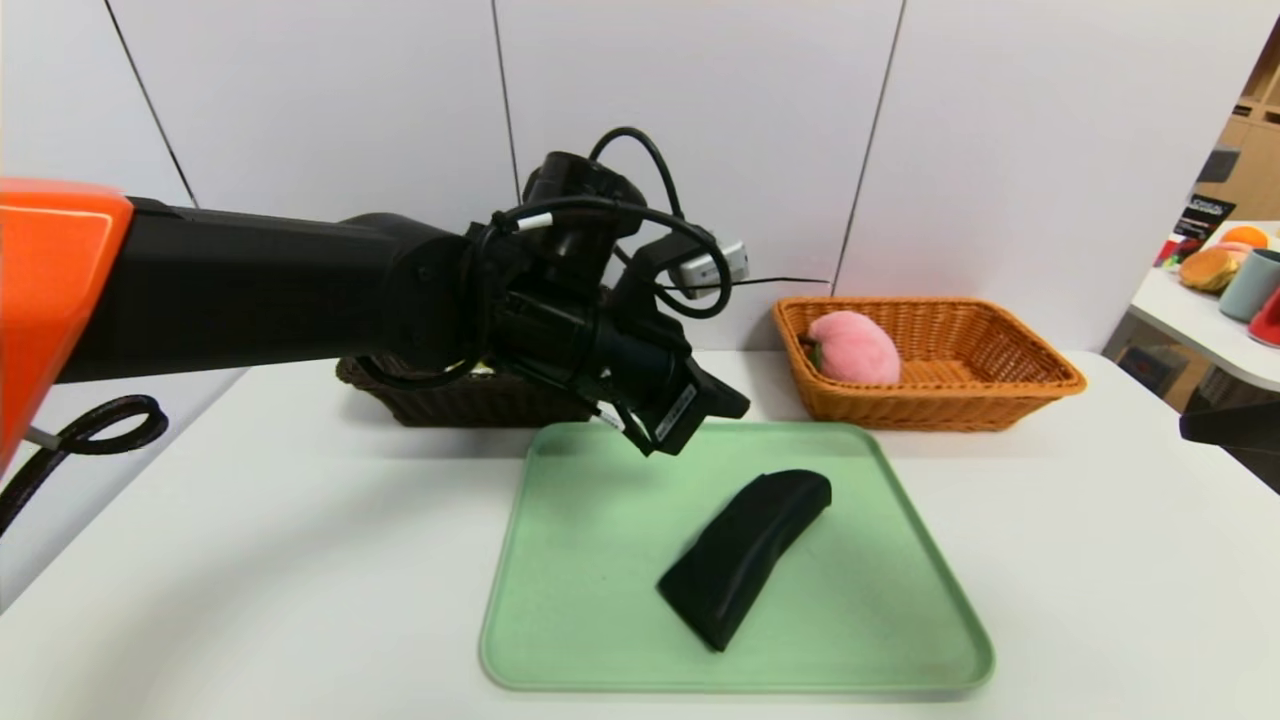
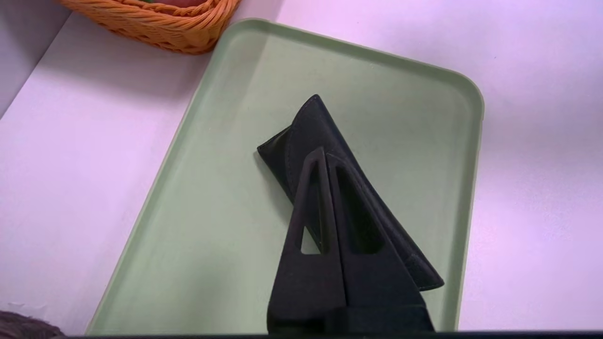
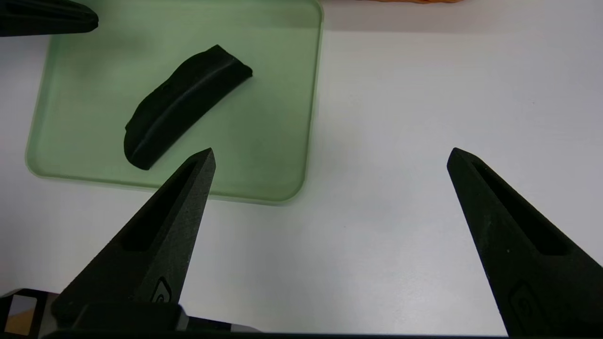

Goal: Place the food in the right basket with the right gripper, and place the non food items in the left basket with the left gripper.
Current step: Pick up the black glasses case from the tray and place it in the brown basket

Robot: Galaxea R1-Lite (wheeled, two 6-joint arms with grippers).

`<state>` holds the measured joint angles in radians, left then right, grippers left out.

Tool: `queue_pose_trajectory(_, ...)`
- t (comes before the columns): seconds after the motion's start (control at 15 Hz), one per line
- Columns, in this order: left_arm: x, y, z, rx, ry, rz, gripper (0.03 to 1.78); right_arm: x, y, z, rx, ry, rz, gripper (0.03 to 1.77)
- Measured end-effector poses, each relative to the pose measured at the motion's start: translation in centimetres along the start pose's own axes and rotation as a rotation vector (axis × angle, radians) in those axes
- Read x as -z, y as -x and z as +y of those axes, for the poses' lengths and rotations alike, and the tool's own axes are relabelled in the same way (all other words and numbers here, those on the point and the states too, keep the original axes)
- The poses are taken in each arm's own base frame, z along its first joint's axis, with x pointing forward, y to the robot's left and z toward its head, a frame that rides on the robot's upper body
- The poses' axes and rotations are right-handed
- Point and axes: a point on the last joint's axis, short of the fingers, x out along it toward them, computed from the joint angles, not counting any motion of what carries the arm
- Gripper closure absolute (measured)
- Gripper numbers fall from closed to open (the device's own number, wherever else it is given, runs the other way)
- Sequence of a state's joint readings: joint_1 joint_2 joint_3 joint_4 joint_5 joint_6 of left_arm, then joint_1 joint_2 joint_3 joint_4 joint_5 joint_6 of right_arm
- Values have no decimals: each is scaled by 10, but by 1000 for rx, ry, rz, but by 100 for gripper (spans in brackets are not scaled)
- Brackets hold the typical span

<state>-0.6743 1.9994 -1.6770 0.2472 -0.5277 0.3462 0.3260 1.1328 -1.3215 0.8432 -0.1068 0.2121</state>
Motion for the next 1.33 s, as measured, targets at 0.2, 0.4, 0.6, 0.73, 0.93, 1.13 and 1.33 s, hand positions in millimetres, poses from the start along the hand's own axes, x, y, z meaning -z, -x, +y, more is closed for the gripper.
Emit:
queue_pose_trajectory(0.2,-2,3,-1,-9,-6,-6,177,0,1,0,0,0,-1,10)
queue_pose_trajectory(0.4,-4,3,0,-37,1,-7,177,1,1,0,1,-1,3,10)
queue_pose_trajectory(0.6,-4,3,-1,-45,9,-5,177,3,1,-1,1,-1,6,10)
queue_pose_trajectory(0.73,-5,2,-1,-65,9,2,177,3,1,-1,1,0,8,10)
queue_pose_trajectory(0.93,-3,-3,-1,-105,7,15,177,4,0,-1,2,0,11,10)
queue_pose_trajectory(1.13,-1,-6,0,-127,16,30,168,4,0,-1,2,-6,12,10)
queue_pose_trajectory(1.33,-1,-7,-1,-125,28,32,118,5,0,-1,2,-13,13,10)
